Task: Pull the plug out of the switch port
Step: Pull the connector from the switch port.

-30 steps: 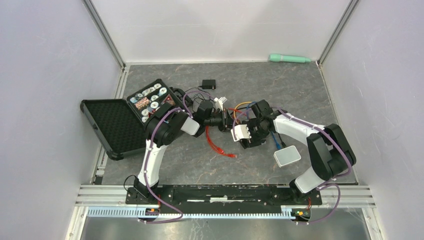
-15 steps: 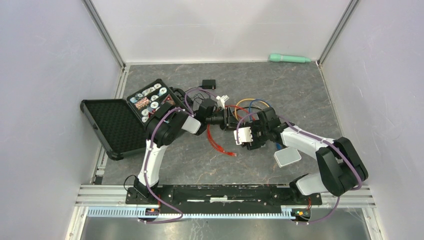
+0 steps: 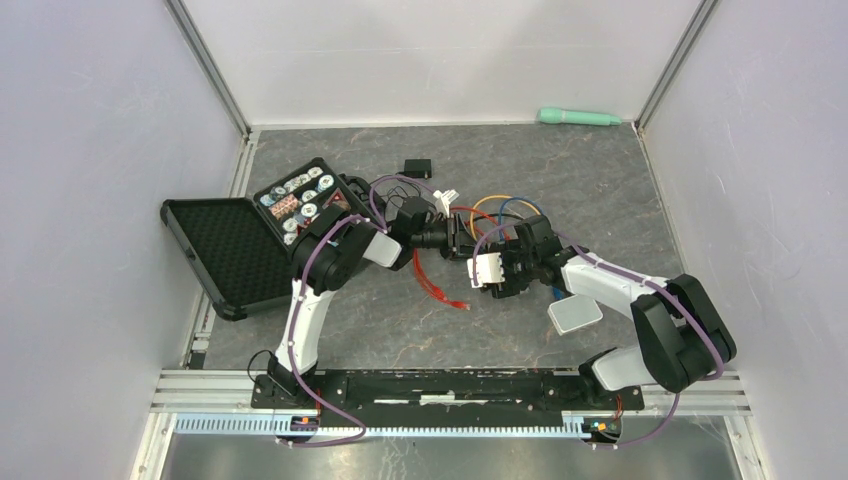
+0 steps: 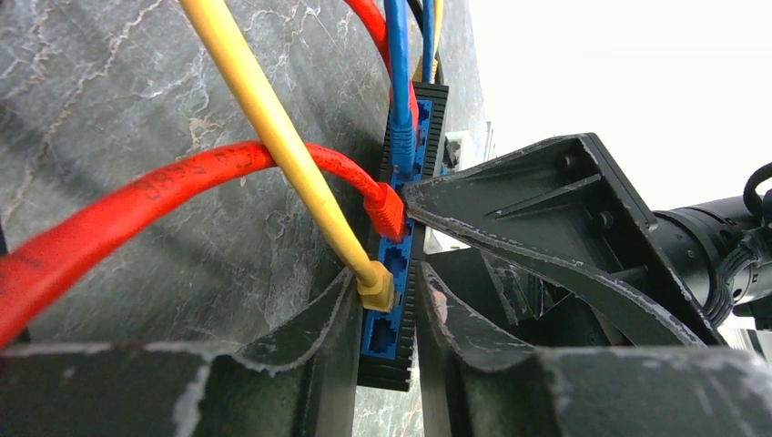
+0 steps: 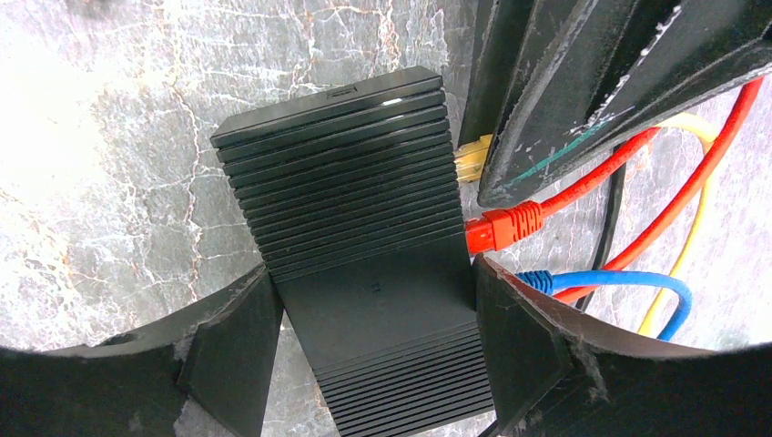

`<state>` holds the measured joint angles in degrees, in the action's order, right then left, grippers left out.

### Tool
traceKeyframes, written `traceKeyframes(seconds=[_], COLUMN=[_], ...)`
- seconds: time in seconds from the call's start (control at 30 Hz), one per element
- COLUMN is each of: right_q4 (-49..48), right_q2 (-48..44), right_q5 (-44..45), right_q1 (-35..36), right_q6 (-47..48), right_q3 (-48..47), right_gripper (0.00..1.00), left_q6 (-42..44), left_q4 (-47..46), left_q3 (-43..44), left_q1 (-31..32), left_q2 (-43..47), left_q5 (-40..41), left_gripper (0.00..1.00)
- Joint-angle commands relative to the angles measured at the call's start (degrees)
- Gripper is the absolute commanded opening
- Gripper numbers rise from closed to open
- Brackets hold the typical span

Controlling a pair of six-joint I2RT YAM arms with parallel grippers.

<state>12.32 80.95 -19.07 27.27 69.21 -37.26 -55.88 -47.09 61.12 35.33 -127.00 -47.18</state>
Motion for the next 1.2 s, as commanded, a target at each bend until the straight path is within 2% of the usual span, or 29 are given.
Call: traceKeyframes(seconds=[0.0, 0.13, 0.47, 0.57, 0.67, 0.93, 1.17], right_q4=[0.34, 0.57, 1.04, 1.09, 0.88, 0.30, 1.57], right_q2=[0.47, 0.78, 1.55, 1.63, 1.70, 0.89, 0.79], right_q5=[0.58, 0.60, 0.65, 0.77, 0.89, 0.93, 0.20], right_q1=[0.33, 0.33, 0.37, 0.34, 0.29, 0.33, 0.33], right_q6=[0.51, 0.49, 0.58, 0.58, 0.53, 0.40, 0.92], right_q3=[1.13, 1.05, 0.17, 0.25, 0.51, 1.78, 1.92], right_gripper=[0.34, 0.33, 0.32, 0.32, 0.31, 0.28, 0.22], left_q6=[-0.62, 0.58, 2.00, 2.00, 1.76, -0.25, 5.57], left_q4=[-4.44, -3.03, -0.72, -0.90, -1.86, -3.32, 3.28], left_q3=[-0.18, 0.27, 1.18, 1.19, 1.17, 1.58, 2.86], left_q1=[-0.78, -0.79, -0.74, -0.79, -0.88, -2.00, -2.81], left_q2=[-0.08, 0.04, -1.12, -1.49, -1.82, -2.64, -1.68], left_q5=[-2.22, -2.00, -1.91, -2.20, -2.70, -2.92, -1.25], left_gripper=[0.31, 0.26, 0.25, 0.16, 0.02, 0.02, 0.02])
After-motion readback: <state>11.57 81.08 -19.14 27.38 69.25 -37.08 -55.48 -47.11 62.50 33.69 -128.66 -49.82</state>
